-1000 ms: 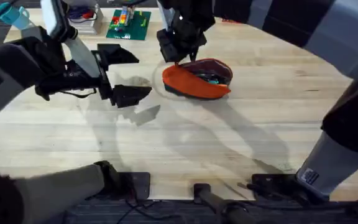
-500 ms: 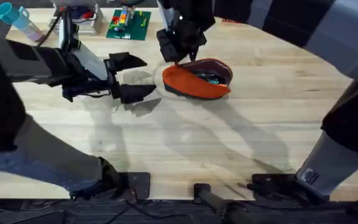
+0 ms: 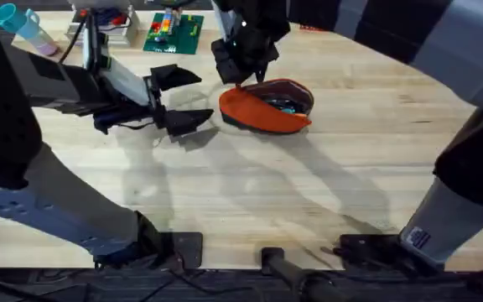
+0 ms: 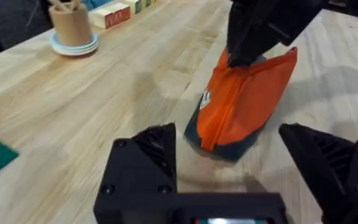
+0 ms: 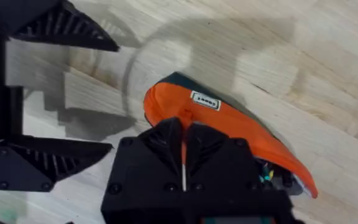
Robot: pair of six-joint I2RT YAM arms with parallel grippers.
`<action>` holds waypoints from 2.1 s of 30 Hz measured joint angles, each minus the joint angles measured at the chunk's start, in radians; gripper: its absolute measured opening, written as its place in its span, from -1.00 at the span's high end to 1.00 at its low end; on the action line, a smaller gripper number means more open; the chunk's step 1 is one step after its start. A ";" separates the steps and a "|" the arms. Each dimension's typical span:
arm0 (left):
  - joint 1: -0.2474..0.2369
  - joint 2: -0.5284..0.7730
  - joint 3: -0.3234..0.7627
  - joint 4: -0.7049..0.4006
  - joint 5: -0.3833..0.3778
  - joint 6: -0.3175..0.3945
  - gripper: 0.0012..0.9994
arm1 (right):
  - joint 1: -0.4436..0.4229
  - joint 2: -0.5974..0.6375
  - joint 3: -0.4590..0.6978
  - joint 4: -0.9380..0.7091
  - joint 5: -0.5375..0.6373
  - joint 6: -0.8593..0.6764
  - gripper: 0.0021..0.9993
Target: Unzip the bag, pick up the pens from the table one at a time and place them inside, then zip the bag closed.
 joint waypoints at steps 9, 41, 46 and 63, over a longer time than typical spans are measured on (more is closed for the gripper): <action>-0.108 0.000 0.000 0.081 -0.004 -0.033 -0.99 | 0.000 0.000 0.000 0.000 0.000 0.000 0.94; -0.199 0.000 0.000 0.101 -0.077 -0.031 -0.24 | 0.000 0.000 0.003 -0.001 0.000 0.000 0.94; -0.197 0.000 0.000 0.113 -0.093 -0.029 0.77 | 0.000 0.000 0.003 -0.012 -0.004 0.000 0.94; -0.197 0.000 0.000 0.108 -0.097 -0.029 0.92 | 0.000 0.000 0.003 -0.016 -0.004 0.000 0.94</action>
